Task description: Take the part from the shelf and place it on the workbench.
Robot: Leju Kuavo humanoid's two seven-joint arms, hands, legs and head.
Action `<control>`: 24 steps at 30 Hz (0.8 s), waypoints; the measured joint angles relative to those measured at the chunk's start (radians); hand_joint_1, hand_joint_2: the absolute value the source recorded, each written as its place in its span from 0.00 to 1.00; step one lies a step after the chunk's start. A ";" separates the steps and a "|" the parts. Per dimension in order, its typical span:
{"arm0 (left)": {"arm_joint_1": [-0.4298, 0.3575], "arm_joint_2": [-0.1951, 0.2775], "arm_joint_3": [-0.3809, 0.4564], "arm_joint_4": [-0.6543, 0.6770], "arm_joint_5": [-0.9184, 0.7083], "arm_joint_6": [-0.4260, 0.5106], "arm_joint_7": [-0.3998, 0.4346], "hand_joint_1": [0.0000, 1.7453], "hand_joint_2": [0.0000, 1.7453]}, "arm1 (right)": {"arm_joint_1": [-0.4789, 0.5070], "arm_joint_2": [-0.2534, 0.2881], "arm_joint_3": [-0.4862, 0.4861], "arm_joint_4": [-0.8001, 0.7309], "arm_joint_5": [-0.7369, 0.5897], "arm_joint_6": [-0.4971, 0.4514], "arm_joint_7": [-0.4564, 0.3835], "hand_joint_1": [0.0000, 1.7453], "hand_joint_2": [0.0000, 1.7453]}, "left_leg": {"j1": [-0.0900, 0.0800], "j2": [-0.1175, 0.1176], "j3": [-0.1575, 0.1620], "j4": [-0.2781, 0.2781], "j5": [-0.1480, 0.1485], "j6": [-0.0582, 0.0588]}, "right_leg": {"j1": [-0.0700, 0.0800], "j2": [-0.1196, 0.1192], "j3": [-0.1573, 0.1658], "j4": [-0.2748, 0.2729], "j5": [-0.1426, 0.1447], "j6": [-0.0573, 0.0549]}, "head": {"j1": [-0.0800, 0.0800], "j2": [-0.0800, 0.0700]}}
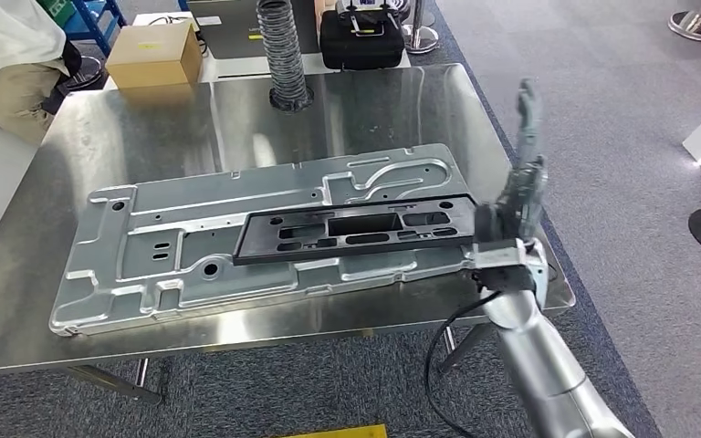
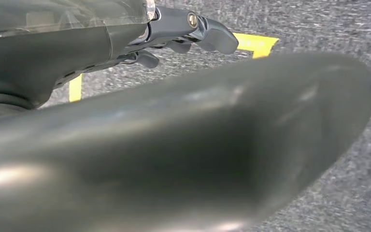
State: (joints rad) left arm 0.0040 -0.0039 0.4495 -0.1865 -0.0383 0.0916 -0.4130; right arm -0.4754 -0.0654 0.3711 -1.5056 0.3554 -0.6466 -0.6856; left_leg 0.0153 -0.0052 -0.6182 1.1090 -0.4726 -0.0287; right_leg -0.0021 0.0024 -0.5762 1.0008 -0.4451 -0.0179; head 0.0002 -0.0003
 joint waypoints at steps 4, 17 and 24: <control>0.001 -0.005 0.014 0.000 -0.005 0.004 -0.010 0.00 0.00 | 0.131 -0.021 -0.086 -0.205 0.020 -0.049 -0.011 0.00 0.00 | -0.005 -0.003 0.044 -0.093 0.023 0.020 | 0.005 0.000 -0.001 0.006 -0.001 0.018 | 0.001 0.000; -0.010 -0.009 0.048 0.000 -0.017 0.009 -0.002 0.00 0.00 | 0.424 -0.030 -0.252 -0.475 0.037 -0.053 -0.012 0.00 0.00 | -0.001 0.003 -0.016 -0.097 0.081 0.031 | -0.009 -0.002 0.084 0.012 -0.084 0.040 | 0.004 0.000; -0.011 -0.009 0.077 -0.001 -0.033 0.011 0.011 0.00 0.00 | 0.535 -0.029 -0.296 -0.489 0.007 -0.046 -0.012 0.00 0.00 | 0.001 0.001 -0.054 -0.016 -0.001 -0.007 | -0.008 -0.008 0.045 -0.019 -0.025 -0.005 | -0.002 0.000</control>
State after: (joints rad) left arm -0.0066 -0.0125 0.5262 -0.1877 -0.0714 0.1026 -0.4020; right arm 0.0592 -0.0942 0.0753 -1.9949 0.3620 -0.6924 -0.6973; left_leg 0.0166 -0.0038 -0.6722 1.0925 -0.4734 -0.0357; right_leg -0.0104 -0.0052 -0.5313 0.9819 -0.4706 -0.0229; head -0.0022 -0.0001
